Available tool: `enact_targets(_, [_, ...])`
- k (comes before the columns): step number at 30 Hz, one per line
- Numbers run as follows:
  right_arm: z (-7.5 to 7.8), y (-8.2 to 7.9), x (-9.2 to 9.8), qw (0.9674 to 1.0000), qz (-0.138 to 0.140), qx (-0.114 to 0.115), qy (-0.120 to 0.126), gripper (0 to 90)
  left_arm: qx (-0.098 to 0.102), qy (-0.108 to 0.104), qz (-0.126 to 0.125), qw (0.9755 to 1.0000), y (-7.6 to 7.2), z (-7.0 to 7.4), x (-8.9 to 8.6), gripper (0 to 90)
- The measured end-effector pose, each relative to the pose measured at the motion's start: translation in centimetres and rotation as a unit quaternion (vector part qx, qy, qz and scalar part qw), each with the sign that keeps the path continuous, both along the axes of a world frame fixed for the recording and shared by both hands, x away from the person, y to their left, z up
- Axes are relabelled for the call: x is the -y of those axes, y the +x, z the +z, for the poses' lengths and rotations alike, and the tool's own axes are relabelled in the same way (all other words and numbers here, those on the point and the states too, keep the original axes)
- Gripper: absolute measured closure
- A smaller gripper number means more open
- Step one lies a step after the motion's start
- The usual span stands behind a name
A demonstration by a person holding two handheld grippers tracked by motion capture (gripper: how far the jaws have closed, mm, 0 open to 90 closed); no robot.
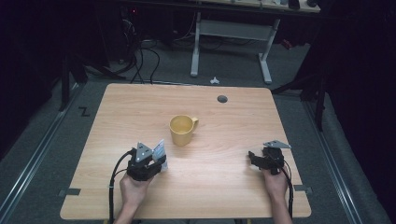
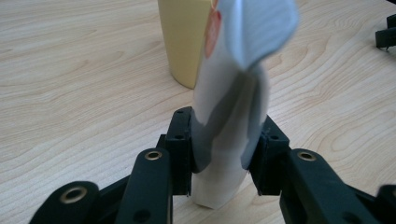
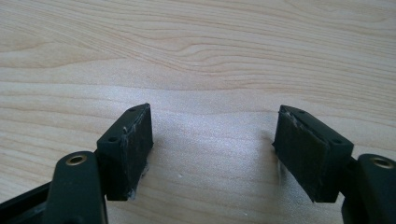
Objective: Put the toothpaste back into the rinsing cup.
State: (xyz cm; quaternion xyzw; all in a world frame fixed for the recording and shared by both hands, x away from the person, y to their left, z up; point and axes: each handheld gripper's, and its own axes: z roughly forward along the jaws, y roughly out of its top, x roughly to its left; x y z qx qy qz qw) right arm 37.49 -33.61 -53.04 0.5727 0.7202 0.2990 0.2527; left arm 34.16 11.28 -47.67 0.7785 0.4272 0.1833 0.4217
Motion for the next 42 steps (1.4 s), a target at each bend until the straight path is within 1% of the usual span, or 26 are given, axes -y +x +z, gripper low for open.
enact_targets(4, [0.0, 0.0, 0.0, 1.0000, 0.001, 0.001, 0.000, 28.1, 0.002, 0.002, -0.004, 1.0000, 0.1, 0.3, 0.0, 65.3])
enact_targets(7, [0.0, 0.0, 0.0, 1.0000, 0.001, 0.001, 0.000, 28.2, 0.000, -0.004, -0.008, 1.0000, 0.1, 0.7, 0.0, 65.3])
enact_targets(12, [0.0, 0.0, 0.0, 1.0000, 0.001, 0.000, 0.000, 28.2, -0.001, 0.004, -0.020, 0.9998, 0.3, 1.0, 0.4, 65.4])
enact_targets(16, [0.0, 0.0, 0.0, 1.0000, 0.001, 0.001, 0.000, 28.2, 0.000, 0.000, -0.023, 0.9997, 0.4, 1.3, 0.4, 65.7])
enact_targets(17, [0.0, 0.0, 0.0, 1.0000, 0.001, 0.001, 0.000, 28.2, 0.001, -0.002, -0.025, 0.9997, 0.4, 1.5, 0.4, 65.7])
enact_targets(22, [0.0, 0.0, 0.0, 1.0000, 0.001, 0.001, 0.000, 28.2, 0.001, -0.003, -0.032, 0.9995, 0.6, 2.1, 0.4, 65.7])
enact_targets(23, [0.0, 0.0, 0.0, 1.0000, 0.000, 0.000, 0.000, 28.1, 0.004, 0.001, -0.034, 0.9994, 0.6, 2.3, 0.4, 65.7])
enact_targets(27, [0.0, 0.0, 0.0, 1.0000, 0.001, 0.001, 0.000, 28.1, 0.008, -0.002, -0.040, 0.9992, 0.7, 2.9, 0.4, 65.7])
enact_targets(31, [0.0, 0.0, 0.0, 1.0000, 0.001, 0.001, 0.000, 28.1, 0.007, 0.001, -0.047, 0.9989, 0.9, 3.3, 0.5, 65.6])
enact_targets(34, [0.0, 0.0, 0.0, 1.0000, 0.000, 0.000, 0.000, 28.1, 0.009, 0.006, -0.053, 0.9985, 1.0, 3.7, 0.6, 65.5])
enact_targets(36, [0.0, 0.0, 0.0, 1.0000, 0.000, 0.000, 0.000, 28.1, 0.010, 0.006, -0.053, 0.9985, 1.0, 3.7, 0.7, 65.4])
enact_targets(37, [0.0, 0.0, 0.0, 1.0000, 0.000, 0.000, 0.000, 28.2, 0.014, 0.009, -0.056, 0.9983, 1.0, 3.9, 0.7, 65.5])
enact_targets(39, [0.0, 0.0, 0.0, 1.0000, 0.000, 0.000, 0.000, 28.1, 0.010, 0.005, -0.060, 0.9981, 1.1, 4.0, 0.7, 65.5])
enact_targets(40, [0.0, 0.0, 0.0, 1.0000, 0.000, 0.000, 0.000, 28.2, 0.012, 0.010, -0.060, 0.9981, 1.1, 4.2, 0.7, 65.5])
enact_targets(42, [0.0, 0.0, 0.0, 1.0000, 0.000, 0.000, 0.000, 28.1, 0.012, 0.010, -0.061, 0.9980, 1.1, 4.2, 0.7, 65.5])
